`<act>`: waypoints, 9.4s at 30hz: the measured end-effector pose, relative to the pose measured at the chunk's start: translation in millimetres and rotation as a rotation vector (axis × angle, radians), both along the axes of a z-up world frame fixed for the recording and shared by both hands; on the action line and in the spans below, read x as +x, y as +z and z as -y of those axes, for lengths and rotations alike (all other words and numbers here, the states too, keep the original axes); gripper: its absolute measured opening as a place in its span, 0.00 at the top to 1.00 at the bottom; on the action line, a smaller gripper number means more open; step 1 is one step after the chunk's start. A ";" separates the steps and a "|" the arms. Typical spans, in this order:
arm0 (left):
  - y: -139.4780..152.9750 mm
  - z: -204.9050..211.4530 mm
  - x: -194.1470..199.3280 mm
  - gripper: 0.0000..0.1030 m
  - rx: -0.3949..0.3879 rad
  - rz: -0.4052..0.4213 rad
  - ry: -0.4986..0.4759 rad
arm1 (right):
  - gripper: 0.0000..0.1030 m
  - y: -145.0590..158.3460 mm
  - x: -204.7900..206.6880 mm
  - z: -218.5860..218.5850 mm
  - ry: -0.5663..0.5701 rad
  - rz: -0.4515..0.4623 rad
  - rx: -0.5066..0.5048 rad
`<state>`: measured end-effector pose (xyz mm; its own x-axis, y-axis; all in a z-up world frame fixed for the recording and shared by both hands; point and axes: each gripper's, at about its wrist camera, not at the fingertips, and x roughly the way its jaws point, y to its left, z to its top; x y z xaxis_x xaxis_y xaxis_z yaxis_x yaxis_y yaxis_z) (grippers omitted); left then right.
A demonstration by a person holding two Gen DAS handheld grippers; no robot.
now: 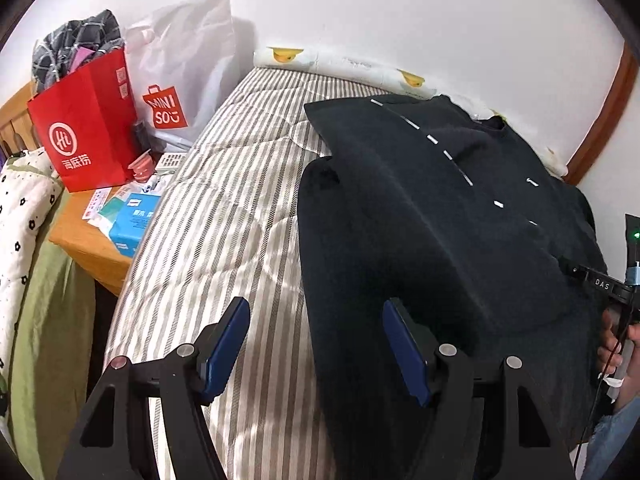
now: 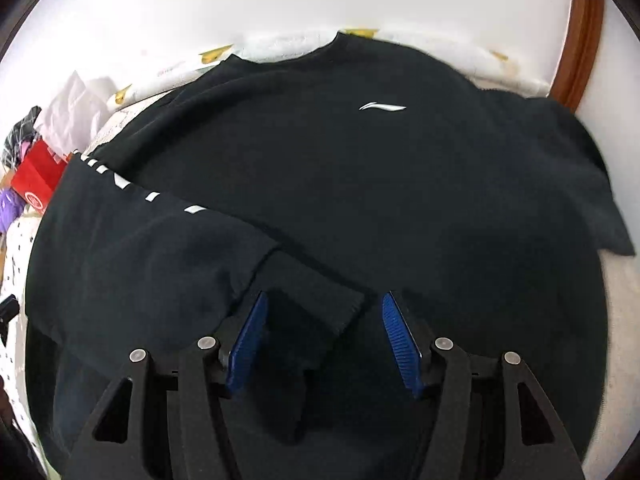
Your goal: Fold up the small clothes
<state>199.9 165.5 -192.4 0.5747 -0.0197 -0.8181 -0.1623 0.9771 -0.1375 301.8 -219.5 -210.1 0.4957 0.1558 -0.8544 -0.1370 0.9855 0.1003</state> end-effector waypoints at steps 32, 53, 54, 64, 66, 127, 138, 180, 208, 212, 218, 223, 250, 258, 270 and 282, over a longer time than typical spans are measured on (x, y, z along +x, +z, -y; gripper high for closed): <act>-10.9 -3.5 51.3 0.36 0.061 -0.003 -0.005 | 0.62 92.0 19.6 4.3 0.022 0.199 -0.116; -10.7 -0.1 91.3 0.63 0.021 0.051 -0.168 | 0.59 49.2 169.5 -287.3 0.519 0.010 0.140; -10.8 0.1 94.0 0.71 0.013 0.051 -0.169 | 0.59 45.5 172.3 -291.8 0.527 0.004 0.136; -12.8 -25.9 100.2 0.93 -0.082 0.071 -0.117 | 0.93 42.2 200.0 -322.8 0.546 0.094 0.083; -16.9 -35.1 100.5 0.93 -0.108 0.057 -0.101 | 0.93 53.0 215.0 -320.3 0.501 0.136 0.108; 14.4 103.6 114.1 0.35 0.062 0.051 -0.157 | 0.43 8.3 -10.1 307.3 -0.496 0.070 -0.069; 14.1 129.6 126.8 0.35 0.014 0.051 -0.179 | 0.42 -22.6 19.7 344.9 -0.538 0.052 0.241; 12.2 75.0 65.9 0.34 -0.088 -0.009 -0.149 | 0.67 26.4 31.6 86.7 -0.004 0.168 -0.016; -18.2 105.7 112.6 0.33 0.009 -0.092 -0.130 | 0.40 -21.0 86.7 306.6 -0.514 0.101 0.028; -17.3 103.5 110.4 0.33 0.004 -0.090 -0.120 | 0.64 -21.0 91.2 301.4 -0.525 0.128 0.013; -9.2 96.2 100.8 0.33 -0.005 -0.081 -0.107 | 0.86 -12.7 94.4 285.8 -0.470 0.169 0.001; 2.9 89.0 94.4 0.33 -0.022 -0.045 -0.102 | 0.86 37.5 63.0 262.7 -0.445 0.301 -0.009; 19.4 -18.5 31.6 0.33 -0.034 0.053 -0.022 | 0.74 124.6 45.1 -173.0 0.184 0.409 -0.008; 25.2 3.0 52.3 0.33 -0.044 0.065 -0.078 | 0.41 99.7 10.8 -149.2 0.330 0.305 0.050; 23.6 31.5 131.5 0.33 -0.052 0.088 -0.104 | 0.43 44.2 -6.4 27.7 0.020 0.191 -0.180; -7.4 48.2 193.4 0.39 -0.021 0.023 -0.136 | 0.58 10.0 5.4 31.0 0.063 0.214 -0.335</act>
<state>393.3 117.3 -199.8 0.5839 -0.1159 -0.8035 -0.0251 0.9867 -0.1606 307.1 -250.6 -200.1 0.6663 -0.0783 -0.7416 -0.1808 0.9478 -0.2625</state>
